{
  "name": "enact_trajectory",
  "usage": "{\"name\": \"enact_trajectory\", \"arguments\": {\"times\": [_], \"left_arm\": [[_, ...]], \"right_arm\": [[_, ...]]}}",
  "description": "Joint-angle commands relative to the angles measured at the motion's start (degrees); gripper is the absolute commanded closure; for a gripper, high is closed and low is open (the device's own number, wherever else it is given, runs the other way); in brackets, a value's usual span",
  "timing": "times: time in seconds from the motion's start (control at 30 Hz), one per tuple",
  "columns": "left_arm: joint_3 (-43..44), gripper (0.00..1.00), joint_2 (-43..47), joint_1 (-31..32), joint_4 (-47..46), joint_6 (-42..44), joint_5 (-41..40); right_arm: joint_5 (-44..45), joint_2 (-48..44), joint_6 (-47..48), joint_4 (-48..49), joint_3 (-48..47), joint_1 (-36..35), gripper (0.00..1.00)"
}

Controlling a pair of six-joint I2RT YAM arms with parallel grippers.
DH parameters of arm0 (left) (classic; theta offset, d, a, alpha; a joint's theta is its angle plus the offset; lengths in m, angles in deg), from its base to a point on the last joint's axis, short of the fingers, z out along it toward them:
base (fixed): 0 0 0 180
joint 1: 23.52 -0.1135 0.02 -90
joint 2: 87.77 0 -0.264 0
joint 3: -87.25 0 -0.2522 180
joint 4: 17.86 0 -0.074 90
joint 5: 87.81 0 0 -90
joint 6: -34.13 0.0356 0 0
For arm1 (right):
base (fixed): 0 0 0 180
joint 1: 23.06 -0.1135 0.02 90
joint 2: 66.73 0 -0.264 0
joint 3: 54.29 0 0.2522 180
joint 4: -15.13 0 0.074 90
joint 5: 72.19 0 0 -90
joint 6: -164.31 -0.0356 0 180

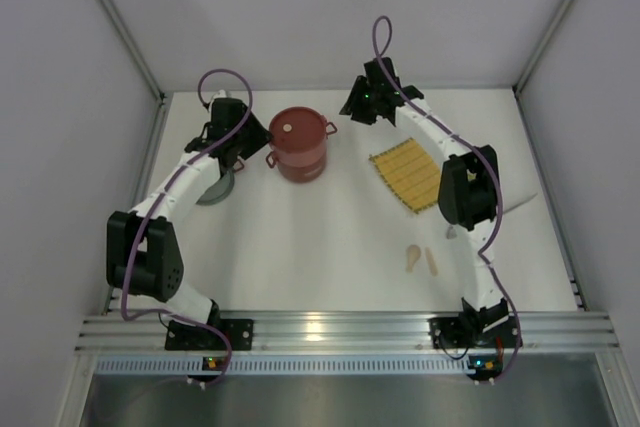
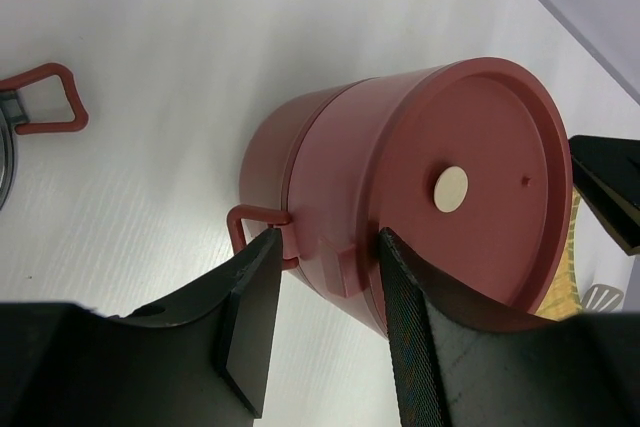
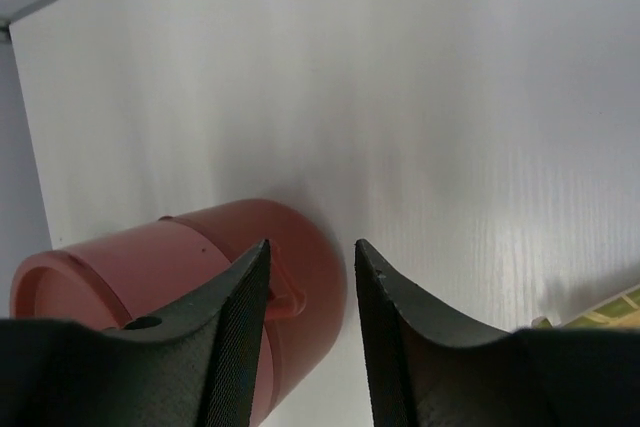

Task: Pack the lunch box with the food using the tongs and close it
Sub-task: Place the packing box into the packing box, then close the fastener on the packing box.

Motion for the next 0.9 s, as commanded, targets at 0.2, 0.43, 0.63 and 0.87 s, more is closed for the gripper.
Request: {"name": "enact_trajectory", "arguments": {"times": [0.2, 0.43, 0.63, 0.87], "left_arm": [[0.95, 0.52, 2.32, 0.67, 0.62, -0.53, -1.12], [2.09, 0.52, 1.97, 1.02, 1.41, -0.01, -1.73], [2.71, 0.53, 2.15, 1.02, 2.20, 0.34, -1.74], [3.41, 0.53, 0.92, 1.11, 2.29, 0.43, -1.30]], "right_arm": [[-11.55, 0.90, 5.92, 4.51, 1.21, 0.28, 0.62], [-15.95, 5.30, 4.78, 10.68, -3.09, 0.37, 0.60], [-17.97, 9.07, 5.12, 10.95, -7.31, 0.45, 0.59], [-24.99, 12.15, 3.63, 15.16, -8.28, 0.63, 0.60]]}}
